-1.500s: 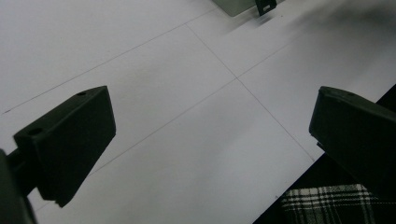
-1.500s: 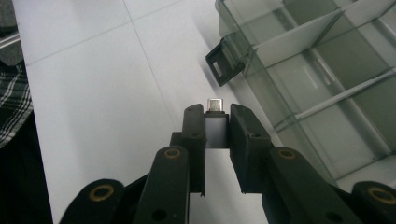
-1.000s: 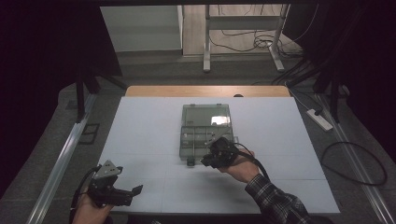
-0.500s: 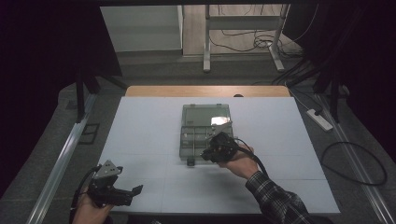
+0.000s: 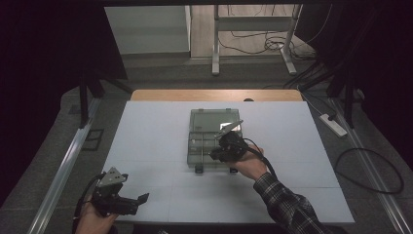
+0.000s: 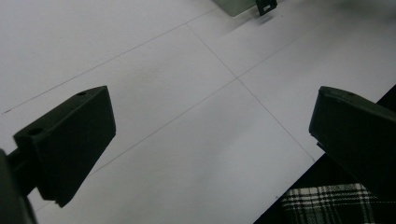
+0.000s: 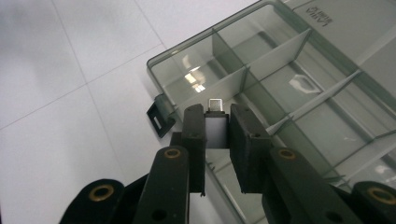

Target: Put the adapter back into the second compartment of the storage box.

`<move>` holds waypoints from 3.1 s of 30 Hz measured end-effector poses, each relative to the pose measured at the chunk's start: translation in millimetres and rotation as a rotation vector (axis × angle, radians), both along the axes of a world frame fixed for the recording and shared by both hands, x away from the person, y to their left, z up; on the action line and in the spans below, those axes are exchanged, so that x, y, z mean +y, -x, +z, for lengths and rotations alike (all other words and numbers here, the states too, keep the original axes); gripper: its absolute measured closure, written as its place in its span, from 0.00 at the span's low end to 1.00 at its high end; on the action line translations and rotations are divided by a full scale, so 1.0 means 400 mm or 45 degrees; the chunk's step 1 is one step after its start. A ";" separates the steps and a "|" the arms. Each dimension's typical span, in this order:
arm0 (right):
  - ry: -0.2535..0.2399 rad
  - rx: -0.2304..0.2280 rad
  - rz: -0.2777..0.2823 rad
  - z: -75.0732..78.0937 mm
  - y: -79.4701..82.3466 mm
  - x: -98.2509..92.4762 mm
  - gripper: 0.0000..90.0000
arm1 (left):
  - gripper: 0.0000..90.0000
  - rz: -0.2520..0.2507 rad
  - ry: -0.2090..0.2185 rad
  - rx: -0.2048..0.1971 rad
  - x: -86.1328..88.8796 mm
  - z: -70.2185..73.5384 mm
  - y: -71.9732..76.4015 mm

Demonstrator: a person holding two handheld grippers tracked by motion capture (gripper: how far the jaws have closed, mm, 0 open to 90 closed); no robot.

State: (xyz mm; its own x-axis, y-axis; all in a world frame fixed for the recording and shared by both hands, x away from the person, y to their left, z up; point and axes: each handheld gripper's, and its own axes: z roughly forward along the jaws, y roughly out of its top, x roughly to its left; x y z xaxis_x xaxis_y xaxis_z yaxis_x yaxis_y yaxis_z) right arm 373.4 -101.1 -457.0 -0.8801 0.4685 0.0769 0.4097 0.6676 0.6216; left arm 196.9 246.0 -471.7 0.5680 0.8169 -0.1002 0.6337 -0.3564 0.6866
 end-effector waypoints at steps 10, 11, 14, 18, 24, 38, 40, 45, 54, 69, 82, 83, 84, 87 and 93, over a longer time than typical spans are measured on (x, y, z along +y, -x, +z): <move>-0.003 -0.017 -0.032 0.000 -0.026 0.006 0.84 | 0.01 0.000 0.000 -0.001 0.000 0.000 0.000; -0.003 -0.017 -0.038 -0.001 -0.028 0.008 0.84 | 0.01 0.000 0.001 -0.002 0.000 0.000 0.000; -0.008 -0.025 -0.047 -0.002 -0.037 0.011 0.84 | 0.01 0.000 0.001 -0.001 0.000 0.000 0.000; -0.010 -0.031 -0.054 -0.003 -0.044 0.015 0.84 | 0.01 0.000 0.001 -0.001 0.000 0.000 0.000; -0.007 -0.042 -0.077 -0.006 -0.065 0.021 0.84 | 0.01 0.000 0.002 -0.001 0.000 0.000 0.000; 0.003 -0.071 -0.100 -0.009 -0.096 0.035 0.84 | 0.01 0.002 0.003 0.002 0.001 0.000 0.000; 0.006 -0.073 -0.107 -0.010 -0.101 0.037 0.84 | 0.01 0.004 0.003 0.002 0.001 0.000 0.000; -0.007 -0.074 -0.132 -0.012 -0.116 0.040 0.84 | 0.01 0.003 0.003 0.002 0.001 0.000 0.000; -0.006 -0.083 -0.155 -0.019 -0.136 0.054 0.84 | 0.01 -0.003 -0.005 -0.002 -0.001 0.000 0.001; 0.058 -0.080 -0.171 -0.054 -0.147 0.069 0.84 | 0.01 -0.003 -0.007 -0.003 -0.001 0.000 0.001; 0.076 -0.088 -0.163 -0.061 -0.143 0.078 0.78 | 0.01 -0.003 -0.006 -0.003 -0.001 -0.001 0.001; 0.077 -0.089 -0.163 -0.060 -0.142 0.077 0.78 | 0.01 -0.004 -0.005 -0.002 -0.001 0.000 0.001; 0.078 -0.092 -0.163 -0.058 -0.141 0.077 0.76 | 0.01 -0.004 -0.006 -0.003 -0.001 0.000 0.001; 0.070 -0.102 -0.170 -0.050 -0.137 0.074 0.71 | 0.01 -0.003 -0.008 -0.003 -0.001 0.000 0.001; 0.063 -0.086 -0.161 -0.042 -0.132 0.068 0.61 | 0.01 -0.005 -0.008 -0.003 -0.001 0.000 0.000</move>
